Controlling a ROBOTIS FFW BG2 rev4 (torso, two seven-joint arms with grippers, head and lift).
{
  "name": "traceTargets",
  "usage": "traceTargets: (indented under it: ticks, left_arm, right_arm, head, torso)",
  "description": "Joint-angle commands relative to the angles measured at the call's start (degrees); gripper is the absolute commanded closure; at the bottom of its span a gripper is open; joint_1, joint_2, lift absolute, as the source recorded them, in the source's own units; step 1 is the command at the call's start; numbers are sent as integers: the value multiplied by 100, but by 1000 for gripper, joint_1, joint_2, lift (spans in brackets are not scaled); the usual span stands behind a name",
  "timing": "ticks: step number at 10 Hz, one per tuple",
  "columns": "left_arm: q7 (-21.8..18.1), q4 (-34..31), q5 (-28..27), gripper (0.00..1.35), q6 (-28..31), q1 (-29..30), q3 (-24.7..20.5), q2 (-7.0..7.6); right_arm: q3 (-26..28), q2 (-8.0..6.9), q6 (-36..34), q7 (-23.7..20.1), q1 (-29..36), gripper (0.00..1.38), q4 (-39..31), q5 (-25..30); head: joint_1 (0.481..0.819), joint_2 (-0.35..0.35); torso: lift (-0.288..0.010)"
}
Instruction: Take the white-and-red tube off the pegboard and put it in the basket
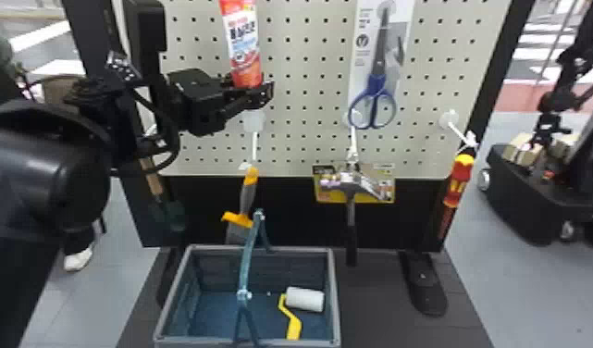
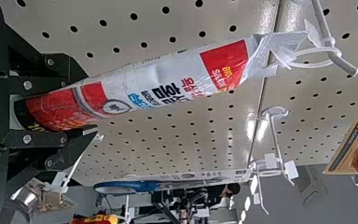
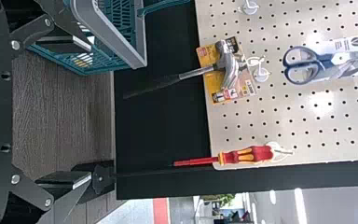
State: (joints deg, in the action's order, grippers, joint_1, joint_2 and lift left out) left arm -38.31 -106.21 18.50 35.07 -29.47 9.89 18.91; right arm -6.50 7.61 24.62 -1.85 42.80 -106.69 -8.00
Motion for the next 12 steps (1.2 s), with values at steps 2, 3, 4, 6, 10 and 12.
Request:
traceTargets:
  ticks: [2, 3, 4, 6, 10, 12]
  left_arm:
    - [43, -74, 4, 1213, 8, -40, -57, 34]
    - [61, -144, -5, 1213, 26, -40, -75, 51]
    - [79, -173, -5, 1213, 35, -40, -84, 60]
    - [96, -313, 39, 1214, 87, -27, -110, 60]
    - [122, -651, 127, 1213, 202, 157, -251, 51]
    - [158, -862, 233, 1213, 202, 452, -497, -10]
  right_arm:
    - [0, 4, -1, 0, -7, 314, 2, -8]
    - [0, 4, -10, 0, -7, 314, 2, -8]
    - [0, 4, -19, 0, 5, 314, 2, 0]
    - [0, 4, -37, 0, -7, 314, 30, 0]
    - [0, 4, -54, 0, -7, 314, 87, 0]
    - [0, 4, -54, 0, -7, 314, 87, 0]
  head:
    - [549, 0]
    - [549, 0]
    - [549, 0]
    - [549, 0]
    - [549, 0]
    - [549, 0]
  torso:
    - [-100]
    - [-100]
    - [-100]
    - [-100]
    - [-100]
    - [-100]
